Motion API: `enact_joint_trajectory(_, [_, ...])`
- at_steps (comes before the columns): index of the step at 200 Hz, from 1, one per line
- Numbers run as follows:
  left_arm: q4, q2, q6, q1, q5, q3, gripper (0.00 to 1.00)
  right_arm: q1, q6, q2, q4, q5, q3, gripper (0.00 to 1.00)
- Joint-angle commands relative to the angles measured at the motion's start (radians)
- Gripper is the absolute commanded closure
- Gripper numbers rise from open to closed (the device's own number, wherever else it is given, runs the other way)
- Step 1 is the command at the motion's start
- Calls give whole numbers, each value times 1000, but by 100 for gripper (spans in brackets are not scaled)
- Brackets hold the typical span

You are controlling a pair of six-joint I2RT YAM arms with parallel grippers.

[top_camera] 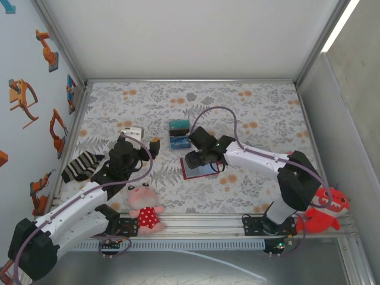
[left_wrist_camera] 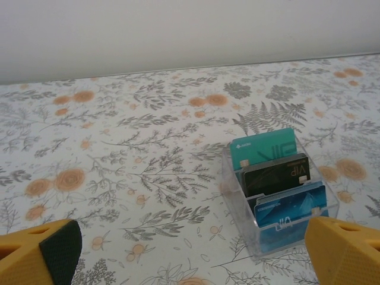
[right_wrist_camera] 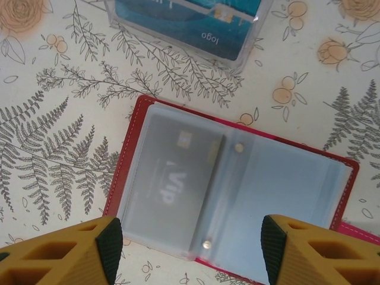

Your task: Take the credit cards out of the card holder

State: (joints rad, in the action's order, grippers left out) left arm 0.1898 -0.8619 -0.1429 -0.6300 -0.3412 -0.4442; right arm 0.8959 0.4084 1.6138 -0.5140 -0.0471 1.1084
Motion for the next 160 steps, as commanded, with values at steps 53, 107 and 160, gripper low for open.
enact_joint_trajectory(53, [-94,35,-150,0,-188,-2,3,64,-32,158,-67,-35,114,45])
enact_joint_trajectory(107, [-106,33,-168,6,-180,2,3,68,-32,219,-70,-27,114,45])
enact_joint_trajectory(160, [-111,12,-169,10,-174,-9,3,84,-24,240,-60,-28,115,51])
